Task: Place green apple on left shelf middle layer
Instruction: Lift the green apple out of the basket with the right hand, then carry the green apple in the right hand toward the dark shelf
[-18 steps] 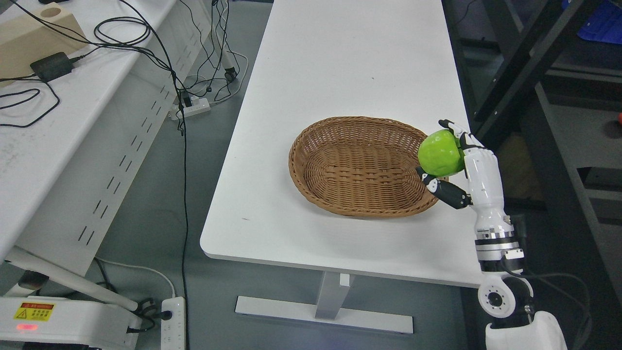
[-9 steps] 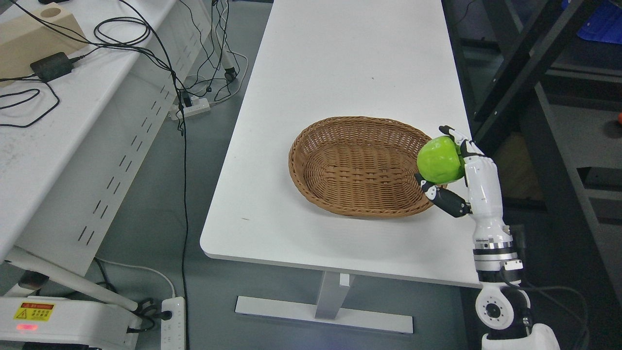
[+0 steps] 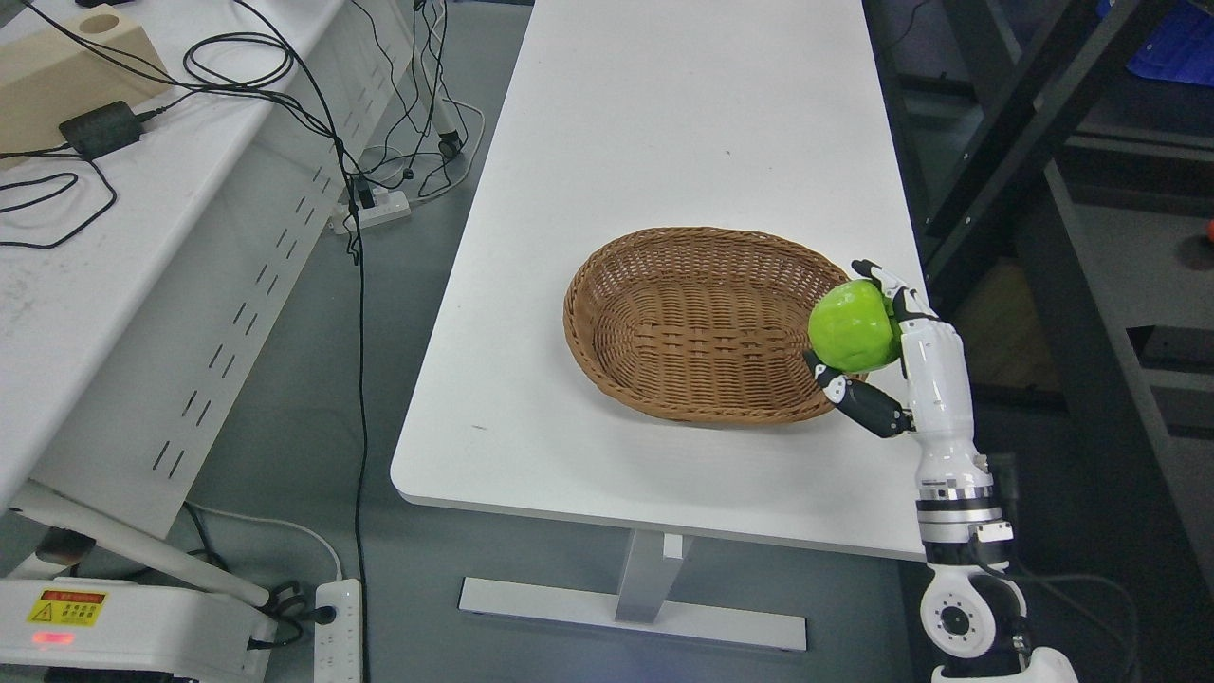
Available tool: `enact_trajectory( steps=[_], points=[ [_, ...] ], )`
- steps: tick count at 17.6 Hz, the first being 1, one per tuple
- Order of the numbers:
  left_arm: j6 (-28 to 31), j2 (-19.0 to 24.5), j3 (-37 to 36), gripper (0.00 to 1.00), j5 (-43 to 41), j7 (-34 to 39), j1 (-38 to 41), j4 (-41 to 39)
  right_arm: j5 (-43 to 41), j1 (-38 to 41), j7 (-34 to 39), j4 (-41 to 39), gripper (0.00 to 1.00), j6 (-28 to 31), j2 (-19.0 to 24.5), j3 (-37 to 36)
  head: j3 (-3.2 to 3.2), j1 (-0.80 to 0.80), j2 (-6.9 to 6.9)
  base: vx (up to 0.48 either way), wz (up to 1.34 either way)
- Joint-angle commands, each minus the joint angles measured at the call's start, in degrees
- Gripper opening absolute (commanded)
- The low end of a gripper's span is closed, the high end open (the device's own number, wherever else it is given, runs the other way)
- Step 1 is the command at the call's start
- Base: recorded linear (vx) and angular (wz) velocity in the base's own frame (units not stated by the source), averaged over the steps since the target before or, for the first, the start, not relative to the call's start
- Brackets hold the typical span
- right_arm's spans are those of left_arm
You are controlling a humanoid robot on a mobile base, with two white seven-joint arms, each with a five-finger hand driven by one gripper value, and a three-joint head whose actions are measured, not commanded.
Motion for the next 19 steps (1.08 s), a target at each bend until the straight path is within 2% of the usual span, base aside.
enact_trajectory(
  steps=[1, 12, 19],
  points=[
    [-0.02, 1.00, -0.10, 1.00, 0.00, 0.01, 0.00, -0.02, 0.00, 0.60, -0.10, -0.48, 0.00, -0.07, 1.30, 1.25, 0.00, 0.00, 0.00, 0.000, 0.00],
    [-0.02, 1.00, -0.10, 1.00, 0.00, 0.01, 0.00, -0.02, 0.00, 0.60, -0.10, -0.39, 0.00, -0.95, 1.82, 2.29, 0.00, 0.00, 0.00, -0.014, 0.00],
    [-0.02, 1.00, 0.08, 1.00, 0.00, 0.01, 0.00, -0.02, 0.17, 1.65, 0.07, 0.05, 0.00, -0.86, 1.56, 4.67, 0.00, 0.00, 0.00, -0.148, -0.01]
  ],
)
